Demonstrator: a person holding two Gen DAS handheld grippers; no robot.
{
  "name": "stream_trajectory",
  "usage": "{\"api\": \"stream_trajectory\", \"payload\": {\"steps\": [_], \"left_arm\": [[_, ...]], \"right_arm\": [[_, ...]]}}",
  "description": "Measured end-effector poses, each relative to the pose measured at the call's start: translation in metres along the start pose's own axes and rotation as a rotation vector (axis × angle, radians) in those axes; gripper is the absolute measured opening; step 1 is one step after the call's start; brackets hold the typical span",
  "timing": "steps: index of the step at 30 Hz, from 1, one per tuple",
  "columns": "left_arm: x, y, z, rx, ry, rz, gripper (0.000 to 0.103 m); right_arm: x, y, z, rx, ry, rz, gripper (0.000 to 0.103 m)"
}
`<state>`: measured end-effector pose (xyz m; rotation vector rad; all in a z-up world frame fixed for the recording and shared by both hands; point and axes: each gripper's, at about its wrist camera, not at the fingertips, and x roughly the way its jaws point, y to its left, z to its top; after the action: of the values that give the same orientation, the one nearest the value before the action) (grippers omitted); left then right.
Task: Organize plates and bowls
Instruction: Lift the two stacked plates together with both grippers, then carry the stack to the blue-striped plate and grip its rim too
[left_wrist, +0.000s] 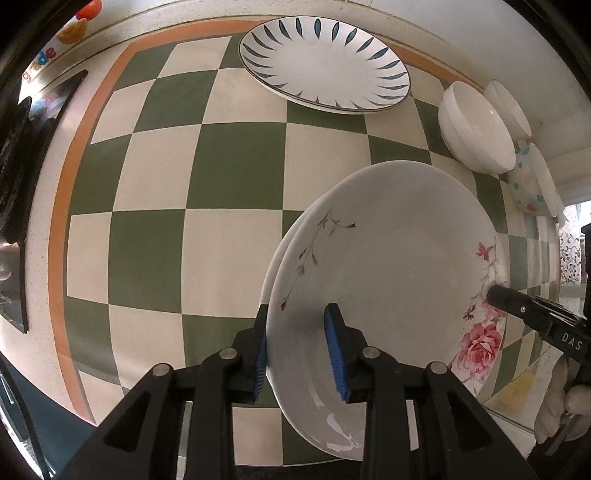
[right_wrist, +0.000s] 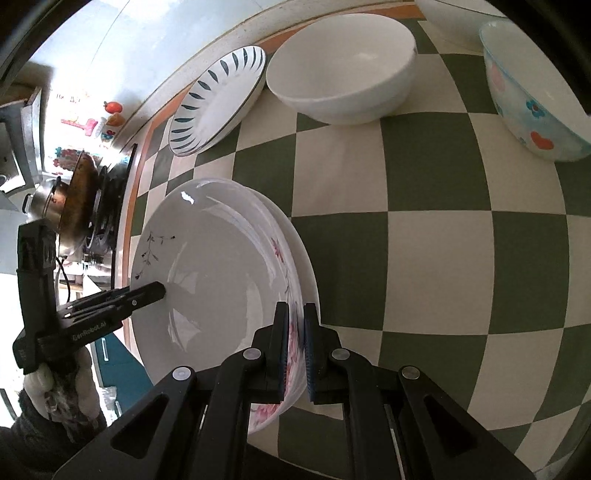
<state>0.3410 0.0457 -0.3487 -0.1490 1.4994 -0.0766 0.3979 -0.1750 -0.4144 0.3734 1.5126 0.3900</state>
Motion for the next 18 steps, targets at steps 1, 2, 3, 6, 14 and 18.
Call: {"api": "stream_trajectory", "payload": {"steps": [1,2,3,6,14,18], "left_arm": [[0.001,-0.002,0.001,-0.002,0.004,0.002,0.027],[0.004,-0.002,0.001,-0.005,0.006,0.001,0.027],[0.004,-0.002,0.001,-0.009,0.009,-0.002,0.027],[0.005,-0.001,0.001,-0.022,0.021,-0.009,0.027],[0.017,0.004,0.003,-0.077,0.081,-0.070,0.027],[0.019,0.002,0.001,-0.085,0.095,-0.077,0.028]], "right_arm": [[0.000,0.001,0.001,0.003,0.004,0.000,0.009],[0.001,0.004,0.004,0.009,0.009,0.002,0.009],[0.001,0.005,0.004,0.010,0.012,0.002,0.009],[0.000,0.004,0.003,0.009,0.016,-0.001,0.009],[-0.001,-0.004,0.007,0.070,0.037,0.039,0.013],[0.000,-0.006,0.007,0.077,0.051,0.019,0.015]]}}
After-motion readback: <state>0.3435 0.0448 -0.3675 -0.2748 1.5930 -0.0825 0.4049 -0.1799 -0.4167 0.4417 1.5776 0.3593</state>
